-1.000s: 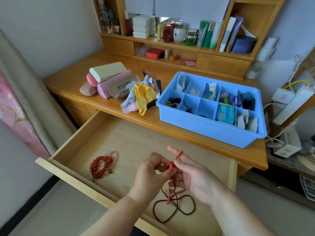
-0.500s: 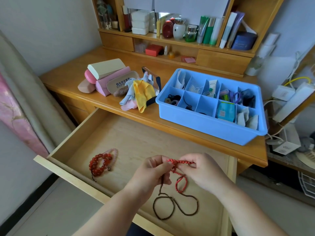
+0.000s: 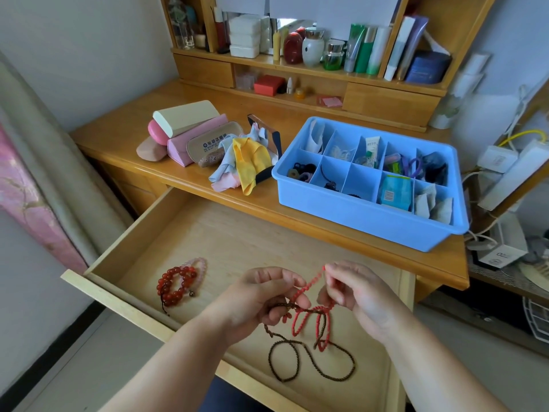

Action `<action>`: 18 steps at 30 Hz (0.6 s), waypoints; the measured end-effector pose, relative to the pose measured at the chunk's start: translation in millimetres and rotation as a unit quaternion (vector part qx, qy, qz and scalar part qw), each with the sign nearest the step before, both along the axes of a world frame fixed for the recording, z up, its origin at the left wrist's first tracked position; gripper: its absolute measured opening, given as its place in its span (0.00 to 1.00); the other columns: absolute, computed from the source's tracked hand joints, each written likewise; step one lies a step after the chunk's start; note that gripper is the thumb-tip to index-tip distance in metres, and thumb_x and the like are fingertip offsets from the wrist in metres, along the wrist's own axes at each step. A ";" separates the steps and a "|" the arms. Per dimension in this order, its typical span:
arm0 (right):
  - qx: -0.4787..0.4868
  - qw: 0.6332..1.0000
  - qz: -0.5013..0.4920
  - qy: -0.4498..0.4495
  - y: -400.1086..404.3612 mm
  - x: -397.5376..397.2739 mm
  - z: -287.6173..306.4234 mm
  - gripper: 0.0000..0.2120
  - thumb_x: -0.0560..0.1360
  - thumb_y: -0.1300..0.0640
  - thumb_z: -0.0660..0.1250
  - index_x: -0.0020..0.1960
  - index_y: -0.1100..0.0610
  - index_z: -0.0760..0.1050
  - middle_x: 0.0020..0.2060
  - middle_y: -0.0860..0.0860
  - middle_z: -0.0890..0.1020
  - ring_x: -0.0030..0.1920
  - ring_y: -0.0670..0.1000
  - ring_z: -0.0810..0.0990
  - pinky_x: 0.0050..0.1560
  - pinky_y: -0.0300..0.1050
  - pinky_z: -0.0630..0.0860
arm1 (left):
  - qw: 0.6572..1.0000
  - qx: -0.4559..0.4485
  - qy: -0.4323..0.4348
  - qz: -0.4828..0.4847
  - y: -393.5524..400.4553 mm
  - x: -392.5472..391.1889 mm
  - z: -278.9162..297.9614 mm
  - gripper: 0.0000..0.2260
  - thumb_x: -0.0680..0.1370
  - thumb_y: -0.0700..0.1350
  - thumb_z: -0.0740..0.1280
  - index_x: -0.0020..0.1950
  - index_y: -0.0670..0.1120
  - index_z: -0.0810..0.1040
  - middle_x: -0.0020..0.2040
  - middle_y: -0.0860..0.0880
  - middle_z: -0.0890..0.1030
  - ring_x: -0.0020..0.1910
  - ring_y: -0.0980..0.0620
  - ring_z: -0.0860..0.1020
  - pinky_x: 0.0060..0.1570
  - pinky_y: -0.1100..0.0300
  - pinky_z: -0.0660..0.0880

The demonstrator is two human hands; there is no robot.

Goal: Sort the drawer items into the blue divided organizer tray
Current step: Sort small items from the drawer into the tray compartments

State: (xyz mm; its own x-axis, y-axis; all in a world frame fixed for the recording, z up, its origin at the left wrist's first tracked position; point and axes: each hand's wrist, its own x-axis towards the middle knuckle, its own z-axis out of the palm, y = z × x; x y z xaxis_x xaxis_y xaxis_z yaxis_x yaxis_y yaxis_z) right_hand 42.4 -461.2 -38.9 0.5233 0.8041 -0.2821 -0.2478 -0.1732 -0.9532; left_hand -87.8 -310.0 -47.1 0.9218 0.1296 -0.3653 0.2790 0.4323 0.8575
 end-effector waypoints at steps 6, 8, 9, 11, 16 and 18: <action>0.076 0.993 0.008 0.085 -7.6 15.8 5.9 0.12 0.74 0.52 0.63 0.48 0.58 0.81 0.22 0.48 0.64 0.22 0.46 0.61 0.26 0.38 0.59 | 0.947 0.312 0.068 -0.042 12.5 -3.5 -4.6 0.13 0.72 0.46 0.71 0.56 0.52 0.80 0.49 0.56 0.83 0.26 0.62 0.71 0.28 0.71 0.67; 0.065 0.997 0.025 0.038 -8.5 20.9 14.9 0.14 0.74 0.50 0.63 0.53 0.54 0.82 0.25 0.50 0.70 0.22 0.45 0.60 0.26 0.38 0.58 | 0.867 0.482 0.099 -0.077 15.7 -4.4 -12.4 0.05 0.75 0.49 0.70 0.50 0.55 0.81 0.41 0.57 0.82 0.29 0.65 0.73 0.31 0.73 0.68; 0.056 0.998 0.030 0.010 -7.8 22.6 19.9 0.14 0.73 0.49 0.63 0.55 0.52 0.81 0.29 0.51 0.74 0.21 0.45 0.61 0.26 0.37 0.59 | 0.861 0.489 0.107 -0.085 16.3 -5.1 -15.9 0.03 0.76 0.49 0.69 0.47 0.55 0.82 0.37 0.57 0.81 0.29 0.64 0.73 0.30 0.72 0.67; 0.039 0.998 0.035 -0.034 -5.6 24.6 28.7 0.16 0.73 0.49 0.62 0.59 0.47 0.79 0.38 0.53 0.81 0.21 0.45 0.62 0.26 0.35 0.62 | 0.894 0.428 0.105 -0.081 15.6 -7.1 -22.0 0.04 0.76 0.49 0.69 0.44 0.55 0.83 0.30 0.56 0.78 0.26 0.61 0.70 0.29 0.68 0.66; -0.014 0.994 0.069 -0.084 -3.0 23.0 45.2 0.13 0.78 0.52 0.59 0.58 0.43 0.78 0.53 0.45 0.83 0.26 0.46 0.74 0.29 0.36 0.71 | 0.958 0.272 0.065 -0.062 6.7 -5.4 -25.8 0.09 0.72 0.55 0.71 0.45 0.52 0.84 0.25 0.56 0.71 0.25 0.58 0.68 0.29 0.65 0.66; -0.021 0.991 0.098 -0.093 -2.2 19.5 49.2 0.13 0.78 0.53 0.58 0.54 0.44 0.81 0.48 0.47 0.84 0.28 0.47 0.77 0.31 0.38 0.72 | 0.963 0.255 0.044 -0.072 1.6 -1.1 -26.4 0.08 0.72 0.53 0.70 0.47 0.52 0.83 0.26 0.54 0.75 0.25 0.57 0.71 0.31 0.63 0.69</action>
